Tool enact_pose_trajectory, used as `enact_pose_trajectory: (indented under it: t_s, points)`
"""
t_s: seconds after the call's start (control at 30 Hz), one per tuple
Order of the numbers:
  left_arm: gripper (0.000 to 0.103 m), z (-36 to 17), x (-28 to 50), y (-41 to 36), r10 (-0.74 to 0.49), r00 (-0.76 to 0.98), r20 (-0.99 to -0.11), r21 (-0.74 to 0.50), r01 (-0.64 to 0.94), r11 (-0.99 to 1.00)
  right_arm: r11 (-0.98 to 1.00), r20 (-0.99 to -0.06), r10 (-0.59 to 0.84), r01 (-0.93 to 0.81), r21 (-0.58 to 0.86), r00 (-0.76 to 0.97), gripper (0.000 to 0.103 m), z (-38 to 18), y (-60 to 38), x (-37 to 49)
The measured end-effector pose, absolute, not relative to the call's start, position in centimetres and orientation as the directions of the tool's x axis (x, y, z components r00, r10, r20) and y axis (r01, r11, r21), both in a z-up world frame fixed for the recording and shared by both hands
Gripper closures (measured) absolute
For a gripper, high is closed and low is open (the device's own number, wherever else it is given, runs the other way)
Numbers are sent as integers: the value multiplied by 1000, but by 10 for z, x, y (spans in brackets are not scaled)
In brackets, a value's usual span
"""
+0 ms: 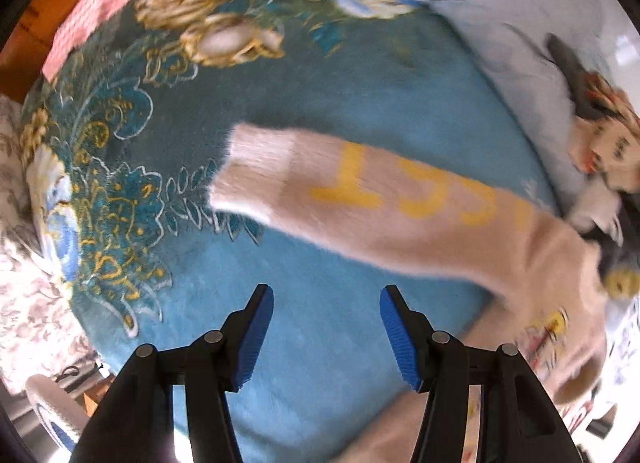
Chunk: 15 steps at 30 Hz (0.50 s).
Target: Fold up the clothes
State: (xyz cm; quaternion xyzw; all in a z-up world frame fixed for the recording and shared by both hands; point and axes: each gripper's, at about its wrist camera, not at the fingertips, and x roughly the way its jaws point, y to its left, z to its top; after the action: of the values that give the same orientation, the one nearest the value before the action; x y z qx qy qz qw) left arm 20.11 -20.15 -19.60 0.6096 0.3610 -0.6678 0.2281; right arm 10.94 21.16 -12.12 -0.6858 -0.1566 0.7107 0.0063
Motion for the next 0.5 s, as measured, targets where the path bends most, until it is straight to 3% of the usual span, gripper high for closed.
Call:
enact_pose_trajectory:
  t_s: [0.2,0.5]
  points:
    - [42,-156,230,-137,132,-170,-977,-215,723,-657,-958,-964,231,141,-249,-133,5,-120,274,29]
    - [42,-120,239,-54,144,-112,-983,-182,662,-727,-932,-957,279,216,-290,-81,5,-181,301,-46]
